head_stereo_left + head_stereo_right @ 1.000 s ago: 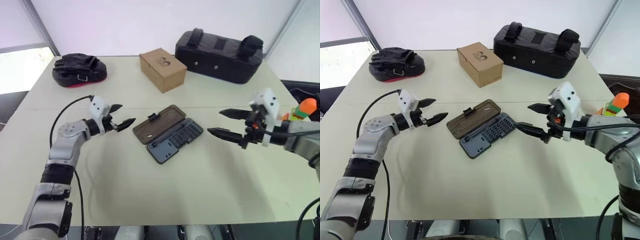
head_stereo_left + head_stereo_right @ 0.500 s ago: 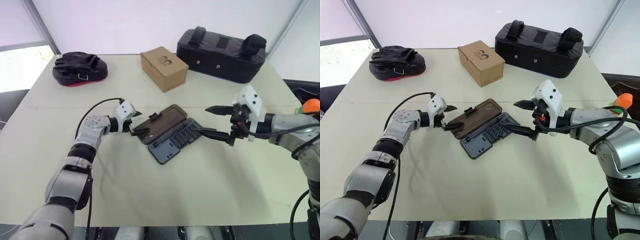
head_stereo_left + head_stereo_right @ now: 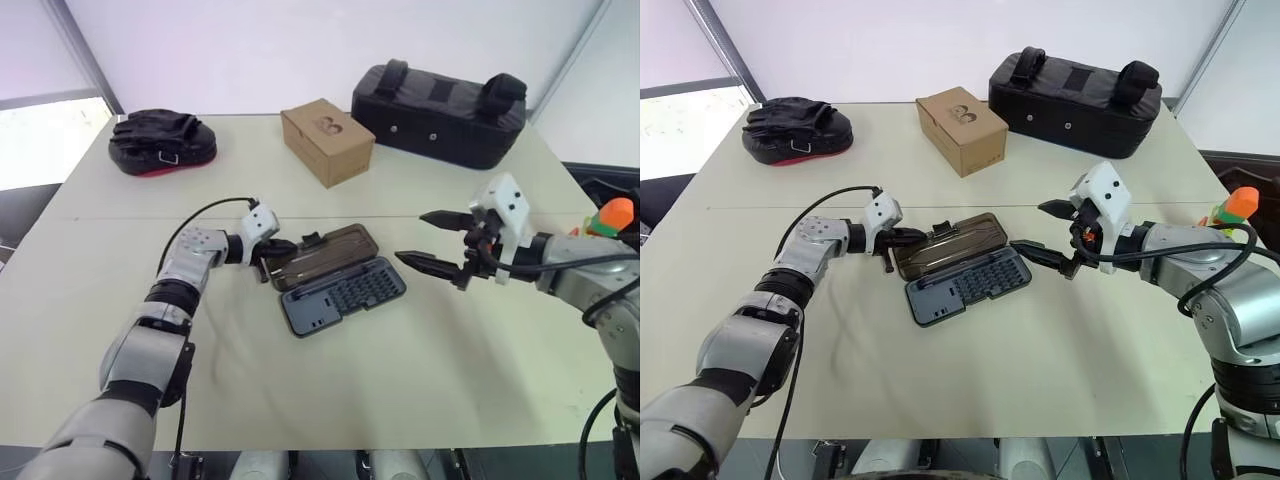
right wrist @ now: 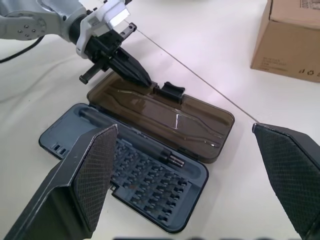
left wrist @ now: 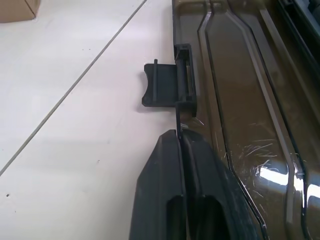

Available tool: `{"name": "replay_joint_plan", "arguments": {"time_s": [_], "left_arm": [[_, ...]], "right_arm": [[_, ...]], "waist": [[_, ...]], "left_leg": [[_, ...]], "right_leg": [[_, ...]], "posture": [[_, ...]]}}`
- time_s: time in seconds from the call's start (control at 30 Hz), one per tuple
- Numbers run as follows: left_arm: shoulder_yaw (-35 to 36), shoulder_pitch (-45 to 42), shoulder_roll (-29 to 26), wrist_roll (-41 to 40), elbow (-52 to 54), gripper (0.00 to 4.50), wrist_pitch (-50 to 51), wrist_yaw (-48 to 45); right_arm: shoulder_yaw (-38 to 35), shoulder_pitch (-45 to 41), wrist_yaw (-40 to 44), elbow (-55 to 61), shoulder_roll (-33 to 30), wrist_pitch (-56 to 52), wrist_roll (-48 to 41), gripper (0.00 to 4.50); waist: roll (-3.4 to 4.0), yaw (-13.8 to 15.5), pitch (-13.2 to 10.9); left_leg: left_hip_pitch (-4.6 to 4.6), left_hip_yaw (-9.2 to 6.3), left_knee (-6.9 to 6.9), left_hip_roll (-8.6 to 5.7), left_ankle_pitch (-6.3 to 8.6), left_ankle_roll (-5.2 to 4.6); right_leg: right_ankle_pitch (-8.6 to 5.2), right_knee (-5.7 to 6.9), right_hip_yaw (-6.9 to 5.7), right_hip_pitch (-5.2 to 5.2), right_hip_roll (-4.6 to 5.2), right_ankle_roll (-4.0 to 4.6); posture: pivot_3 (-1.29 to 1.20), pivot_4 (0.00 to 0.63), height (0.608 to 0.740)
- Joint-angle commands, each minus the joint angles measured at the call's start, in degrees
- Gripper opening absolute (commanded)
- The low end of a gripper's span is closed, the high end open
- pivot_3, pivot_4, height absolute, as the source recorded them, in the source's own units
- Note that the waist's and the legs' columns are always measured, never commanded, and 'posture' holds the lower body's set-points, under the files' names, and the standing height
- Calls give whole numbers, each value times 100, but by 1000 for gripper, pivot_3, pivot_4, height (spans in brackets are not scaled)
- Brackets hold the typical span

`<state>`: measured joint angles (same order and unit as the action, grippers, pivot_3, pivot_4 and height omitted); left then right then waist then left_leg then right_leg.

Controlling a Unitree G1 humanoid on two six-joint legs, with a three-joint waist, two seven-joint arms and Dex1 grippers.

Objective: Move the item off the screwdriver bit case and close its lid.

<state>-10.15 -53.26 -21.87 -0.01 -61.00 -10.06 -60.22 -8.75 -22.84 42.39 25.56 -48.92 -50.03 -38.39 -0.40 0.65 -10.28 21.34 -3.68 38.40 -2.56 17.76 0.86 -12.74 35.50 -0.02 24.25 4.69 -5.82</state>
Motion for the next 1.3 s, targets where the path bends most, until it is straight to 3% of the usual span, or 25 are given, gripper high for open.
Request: {"name": "replay_joint_plan", "arguments": {"time_s": [0.03,0.23,0.5,0.83,1.07,1.17,1.3], "left_arm": [[-197,-17,-90,469,-338,48,-292,237],[-329,-333,-342,466,-173,48,-1812,-1095],[-444,-610,-432,683,-332,48,-2439,-1615],[-531,-340,-421,973,-464,48,-2851,-1343],[-414,-312,-374,894,-520,48,-2546,-1145],[-416,-355,-397,945,-565,1014,-2433,-992],[-395,-374,-461,1018,-597,2886,-2463,-660]], "right_arm": [[-86,-58,-49,-38,21,125,70,4500],[-79,38,28,-150,14,182,112,4500],[-50,71,-40,-225,121,197,226,4500],[-66,189,-66,-199,127,194,230,4500],[-3,123,-49,-301,152,242,315,4500],[37,87,-33,-337,166,265,358,4500],[122,37,26,-292,146,268,377,4500]], "waist": [[0,0,0],[-7,-26,-6],[-8,-2,-7],[-8,-8,-7],[-8,-6,-7],[-8,-9,-7],[-8,-11,-7]], "left_leg": [[0,0,3,0,0,0],[18,-2,39,5,2,-2],[40,2,60,2,12,-20],[41,2,65,3,16,-27],[41,2,68,2,16,-27],[41,3,69,2,16,-28],[37,2,71,2,16,-28]], "right_leg": [[0,2,0,0,0,0],[0,28,0,14,-5,0],[0,29,-1,24,-4,1],[-1,33,-1,25,-5,0],[-1,34,-1,25,-5,0],[-1,37,-1,25,-5,0],[-1,43,1,25,-5,0]], "posture": [[0,150,740],[0,150,740],[0,150,740],[0,150,740],[0,150,740],[0,150,740],[0,150,740]]}}
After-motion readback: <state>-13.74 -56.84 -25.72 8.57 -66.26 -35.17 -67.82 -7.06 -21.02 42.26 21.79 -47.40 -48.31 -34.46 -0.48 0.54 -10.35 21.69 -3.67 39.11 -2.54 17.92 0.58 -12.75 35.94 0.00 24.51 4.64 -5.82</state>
